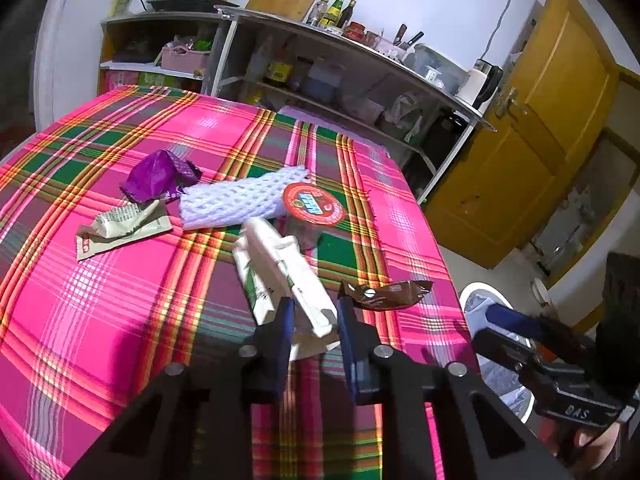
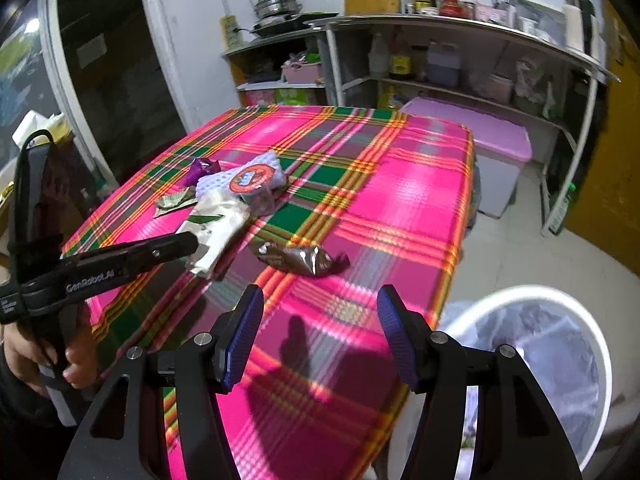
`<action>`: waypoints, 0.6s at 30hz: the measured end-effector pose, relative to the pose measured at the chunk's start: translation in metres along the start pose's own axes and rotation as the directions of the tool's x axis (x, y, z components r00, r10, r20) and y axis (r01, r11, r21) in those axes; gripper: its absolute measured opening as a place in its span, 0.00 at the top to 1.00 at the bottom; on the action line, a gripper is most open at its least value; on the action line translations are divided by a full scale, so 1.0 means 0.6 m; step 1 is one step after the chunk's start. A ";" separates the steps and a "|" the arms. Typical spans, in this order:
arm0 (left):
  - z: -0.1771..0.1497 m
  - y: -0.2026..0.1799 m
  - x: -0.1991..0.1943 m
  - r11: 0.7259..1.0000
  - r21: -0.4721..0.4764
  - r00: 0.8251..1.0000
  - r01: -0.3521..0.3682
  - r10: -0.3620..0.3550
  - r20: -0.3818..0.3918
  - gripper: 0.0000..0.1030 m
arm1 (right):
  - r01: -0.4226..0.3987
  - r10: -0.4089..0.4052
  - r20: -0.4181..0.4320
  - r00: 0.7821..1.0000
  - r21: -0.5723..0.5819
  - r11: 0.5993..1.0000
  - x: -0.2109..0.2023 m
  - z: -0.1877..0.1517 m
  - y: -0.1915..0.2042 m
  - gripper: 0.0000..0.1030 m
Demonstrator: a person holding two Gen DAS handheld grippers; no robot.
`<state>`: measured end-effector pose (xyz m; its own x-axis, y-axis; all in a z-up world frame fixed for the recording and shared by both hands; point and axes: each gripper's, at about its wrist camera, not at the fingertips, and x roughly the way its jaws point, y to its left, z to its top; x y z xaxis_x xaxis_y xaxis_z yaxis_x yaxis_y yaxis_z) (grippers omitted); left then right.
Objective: Collect trash
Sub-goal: 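Grasp the white paper wrapper with the left tool while the right tool grasps the brown chocolate wrapper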
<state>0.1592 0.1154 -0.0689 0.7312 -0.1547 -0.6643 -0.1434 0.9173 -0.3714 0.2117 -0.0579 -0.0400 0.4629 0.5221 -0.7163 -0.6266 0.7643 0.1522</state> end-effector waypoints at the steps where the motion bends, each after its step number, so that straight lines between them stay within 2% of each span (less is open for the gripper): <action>1: 0.000 0.003 -0.002 1.000 0.001 1.000 -0.002 0.002 0.002 0.86 | -0.003 0.003 -0.001 1.000 -0.011 1.000 0.006 0.006 0.002 0.42; 11: -0.004 0.023 -0.023 1.000 0.008 1.000 0.000 0.000 0.015 0.88 | -0.051 0.048 -0.037 0.998 -0.094 0.994 0.067 0.053 0.016 0.42; 18: -0.008 0.041 -0.033 1.000 -0.009 1.000 -0.005 0.005 0.017 0.88 | -0.122 0.107 -0.128 0.986 -0.113 0.986 0.121 0.064 0.009 0.42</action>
<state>0.1379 0.1395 -0.0678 0.7420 -0.1434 -0.6549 -0.1528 0.9149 -0.3735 0.2660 -0.0011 -0.0650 0.3094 0.5483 -0.7769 -0.7449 0.6476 0.1604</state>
